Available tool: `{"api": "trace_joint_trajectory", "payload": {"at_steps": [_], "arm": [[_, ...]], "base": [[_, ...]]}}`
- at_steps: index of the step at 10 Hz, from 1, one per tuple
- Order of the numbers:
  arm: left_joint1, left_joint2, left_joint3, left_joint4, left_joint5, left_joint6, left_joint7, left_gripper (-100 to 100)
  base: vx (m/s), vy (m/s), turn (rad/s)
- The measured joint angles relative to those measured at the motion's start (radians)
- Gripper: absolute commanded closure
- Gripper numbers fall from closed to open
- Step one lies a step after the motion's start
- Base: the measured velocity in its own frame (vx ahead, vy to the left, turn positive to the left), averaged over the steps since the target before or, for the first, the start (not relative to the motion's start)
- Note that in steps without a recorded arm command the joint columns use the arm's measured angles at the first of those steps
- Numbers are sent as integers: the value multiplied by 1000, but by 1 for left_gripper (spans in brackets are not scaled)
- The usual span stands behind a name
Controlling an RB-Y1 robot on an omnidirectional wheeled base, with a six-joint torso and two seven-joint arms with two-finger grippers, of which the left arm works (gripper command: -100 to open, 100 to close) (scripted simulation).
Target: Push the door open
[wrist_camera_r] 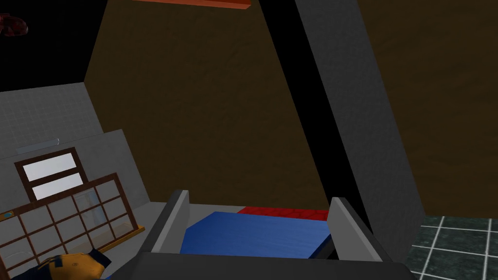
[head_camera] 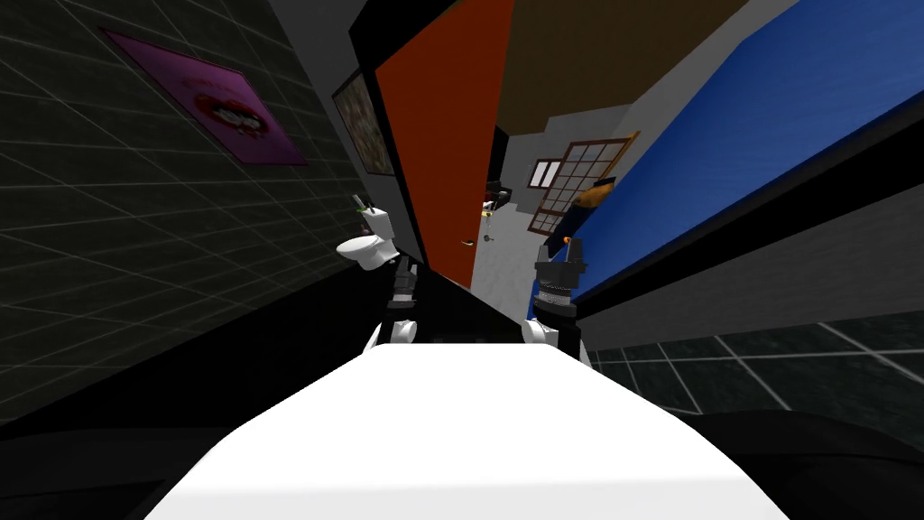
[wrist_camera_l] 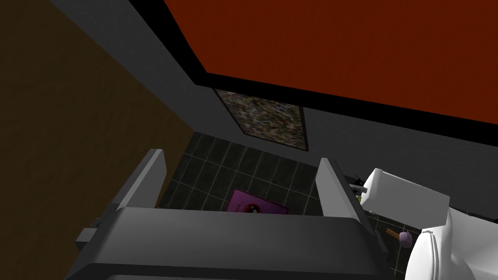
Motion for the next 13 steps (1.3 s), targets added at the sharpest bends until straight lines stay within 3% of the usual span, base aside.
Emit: {"api": "trace_joint_trajectory", "payload": {"at_steps": [5,13], "arm": [[-19,10,-30,94,-6,-22,10,-100],[-68,18,-77,283,-16,-74,27,-100]], "base": [[92,25,-81],[99,32,-83]]}}
